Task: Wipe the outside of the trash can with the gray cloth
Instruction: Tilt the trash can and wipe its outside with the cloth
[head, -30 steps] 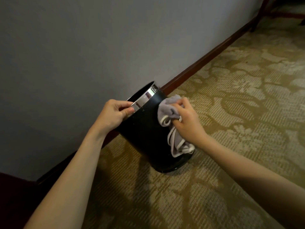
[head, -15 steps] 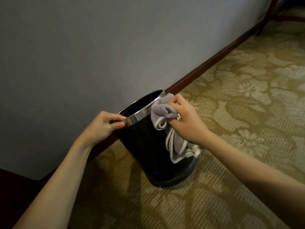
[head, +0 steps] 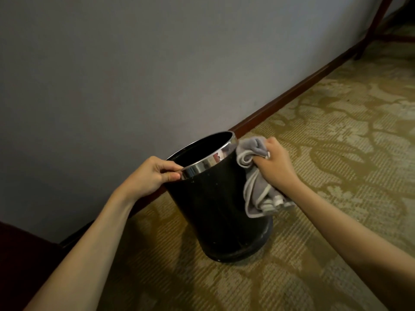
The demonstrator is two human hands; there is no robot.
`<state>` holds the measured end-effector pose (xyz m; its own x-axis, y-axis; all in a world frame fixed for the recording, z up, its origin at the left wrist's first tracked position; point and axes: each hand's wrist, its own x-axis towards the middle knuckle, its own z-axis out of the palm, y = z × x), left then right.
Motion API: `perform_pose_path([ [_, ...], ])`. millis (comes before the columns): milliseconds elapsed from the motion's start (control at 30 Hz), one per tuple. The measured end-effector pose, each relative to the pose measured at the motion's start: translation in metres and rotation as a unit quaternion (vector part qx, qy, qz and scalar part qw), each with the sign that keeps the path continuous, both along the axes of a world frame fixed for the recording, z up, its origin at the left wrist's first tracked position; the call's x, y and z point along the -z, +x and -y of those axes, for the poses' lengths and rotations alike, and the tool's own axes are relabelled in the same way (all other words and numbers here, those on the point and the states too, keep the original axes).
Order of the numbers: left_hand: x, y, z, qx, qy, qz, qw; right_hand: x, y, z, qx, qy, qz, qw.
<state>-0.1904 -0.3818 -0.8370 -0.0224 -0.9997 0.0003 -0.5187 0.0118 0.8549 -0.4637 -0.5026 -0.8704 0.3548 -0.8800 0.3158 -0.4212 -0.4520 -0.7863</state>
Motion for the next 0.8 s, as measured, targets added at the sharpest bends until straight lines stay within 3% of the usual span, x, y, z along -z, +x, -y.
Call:
perform_pose_path([
  [133, 0.000, 0.002, -0.003, -0.022, 0.006, -0.011, 1.000, -0.015, 0.020, -0.021, -0.046, -0.092, 0.075, 0.992],
  [200, 0.000, 0.005, -0.006, -0.038, 0.014, -0.017, 0.999, -0.007, 0.020, -0.022, -0.027, -0.067, 0.076, 0.994],
  [433, -0.006, 0.032, -0.014, -0.045, 0.052, 0.039, 0.997, 0.064, -0.015, -0.017, 0.073, 0.137, -0.115, 0.981],
  [567, -0.022, 0.032, -0.010, -0.047, 0.085, 0.053, 0.994, 0.064, -0.012, -0.018, 0.077, 0.145, -0.147, 0.975],
  [800, -0.033, -0.013, 0.016, -0.132, -0.027, 0.172, 0.976, 0.057, 0.000, -0.019, 0.080, 0.139, -0.175, 0.971],
])
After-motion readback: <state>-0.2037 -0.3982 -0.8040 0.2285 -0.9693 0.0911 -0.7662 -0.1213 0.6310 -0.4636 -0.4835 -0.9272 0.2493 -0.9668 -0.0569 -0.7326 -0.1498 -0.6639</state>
